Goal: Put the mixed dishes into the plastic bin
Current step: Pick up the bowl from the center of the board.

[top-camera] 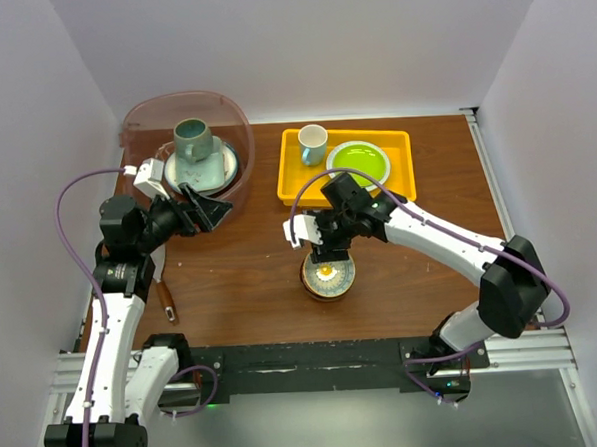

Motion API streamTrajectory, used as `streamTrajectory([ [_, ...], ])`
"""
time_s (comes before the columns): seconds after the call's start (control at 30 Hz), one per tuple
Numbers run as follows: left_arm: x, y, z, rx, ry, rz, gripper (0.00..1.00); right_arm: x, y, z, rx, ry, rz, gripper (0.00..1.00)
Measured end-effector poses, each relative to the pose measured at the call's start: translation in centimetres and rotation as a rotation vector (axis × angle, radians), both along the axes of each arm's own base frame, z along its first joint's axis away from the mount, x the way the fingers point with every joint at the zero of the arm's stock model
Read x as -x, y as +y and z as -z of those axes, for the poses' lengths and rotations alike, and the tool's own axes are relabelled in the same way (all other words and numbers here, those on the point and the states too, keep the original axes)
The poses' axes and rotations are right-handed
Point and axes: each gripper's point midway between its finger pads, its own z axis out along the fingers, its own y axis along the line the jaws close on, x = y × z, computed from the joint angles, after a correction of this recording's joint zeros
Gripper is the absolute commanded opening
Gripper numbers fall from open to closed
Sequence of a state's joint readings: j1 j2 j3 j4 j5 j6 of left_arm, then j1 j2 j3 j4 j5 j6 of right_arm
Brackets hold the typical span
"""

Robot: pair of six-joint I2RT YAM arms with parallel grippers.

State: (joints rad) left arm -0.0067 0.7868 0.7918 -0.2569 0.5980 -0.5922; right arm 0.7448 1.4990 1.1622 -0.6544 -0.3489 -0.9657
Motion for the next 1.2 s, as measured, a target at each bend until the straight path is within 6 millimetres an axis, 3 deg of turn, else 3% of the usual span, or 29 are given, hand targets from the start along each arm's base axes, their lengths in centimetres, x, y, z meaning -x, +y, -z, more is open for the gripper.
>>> streamTrajectory([
  [0.47,0.0,0.0,0.0,-0.002,-0.001,0.0,1.0,-0.9,-0.3,0.6,0.013,-0.037,0.034,0.29],
  [0.67,0.0,0.0,0.0,-0.001,-0.001,0.001,1.0,-0.6,-0.5,0.8,0.019,-0.024,0.04,0.06],
  [0.9,0.0,0.0,0.1,-0.001,0.001,0.001,1.0,0.1,-0.9,-0.3,0.002,-0.019,0.057,0.0],
  [1.2,0.0,0.0,0.1,-0.001,0.001,0.001,1.0,0.5,-1.2,-1.0,-0.003,-0.006,0.07,0.0],
])
